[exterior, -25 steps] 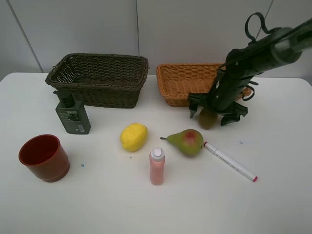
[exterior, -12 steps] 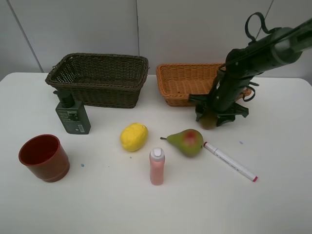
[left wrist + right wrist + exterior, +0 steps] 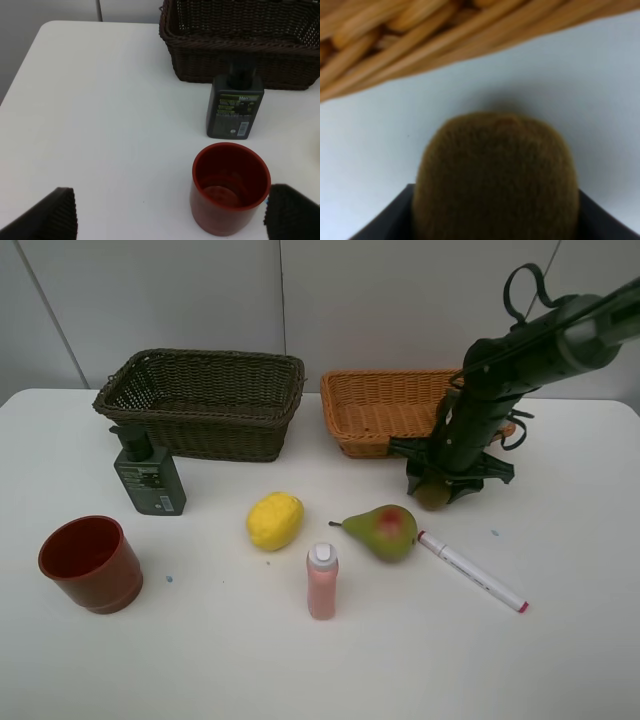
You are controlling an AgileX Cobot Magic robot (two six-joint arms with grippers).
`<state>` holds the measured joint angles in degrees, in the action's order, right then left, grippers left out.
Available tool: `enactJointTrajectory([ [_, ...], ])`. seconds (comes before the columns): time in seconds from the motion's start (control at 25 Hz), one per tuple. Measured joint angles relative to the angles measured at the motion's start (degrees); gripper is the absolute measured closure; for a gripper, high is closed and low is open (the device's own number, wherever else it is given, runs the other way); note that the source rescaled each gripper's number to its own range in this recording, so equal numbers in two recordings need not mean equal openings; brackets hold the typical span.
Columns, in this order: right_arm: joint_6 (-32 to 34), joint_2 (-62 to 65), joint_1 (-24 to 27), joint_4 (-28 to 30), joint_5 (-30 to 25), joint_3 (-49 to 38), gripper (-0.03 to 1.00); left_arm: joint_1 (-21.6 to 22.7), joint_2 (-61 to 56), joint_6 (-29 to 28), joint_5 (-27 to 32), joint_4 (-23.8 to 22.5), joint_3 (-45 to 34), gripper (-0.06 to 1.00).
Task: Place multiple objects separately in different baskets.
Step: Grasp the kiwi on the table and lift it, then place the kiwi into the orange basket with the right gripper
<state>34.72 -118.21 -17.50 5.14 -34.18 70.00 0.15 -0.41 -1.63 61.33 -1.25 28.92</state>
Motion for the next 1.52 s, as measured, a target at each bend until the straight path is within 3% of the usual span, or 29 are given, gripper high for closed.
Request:
enactJointTrajectory([
  [0.24, 0.00, 2.66, 0.00, 0.17, -2.00, -0.22, 0.47, 0.00, 0.00, 0.00, 0.00, 0.00, 0.00, -0.03],
  [0.56, 0.00, 15.37, 0.00, 1.88, -6.57, -0.08, 0.47, 0.00, 0.00, 0.00, 0.00, 0.00, 0.00, -0.03],
  [0.76, 0.00, 18.24, 0.00, 6.26, -9.64, 6.32, 0.47, 0.00, 0.00, 0.00, 0.00, 0.00, 0.00, -0.03],
  [1.04, -0.96, 17.93, 0.00, 12.08, -9.48, 16.31, 0.47, 0.00, 0.00, 0.00, 0.00, 0.00, 0.00, -0.03],
  [1.52, -7.45, 1.39, 0.00, 12.91, -5.13, 27.00, 0.47, 0.00, 0.00, 0.00, 0.00, 0.00, 0.00, -0.03],
])
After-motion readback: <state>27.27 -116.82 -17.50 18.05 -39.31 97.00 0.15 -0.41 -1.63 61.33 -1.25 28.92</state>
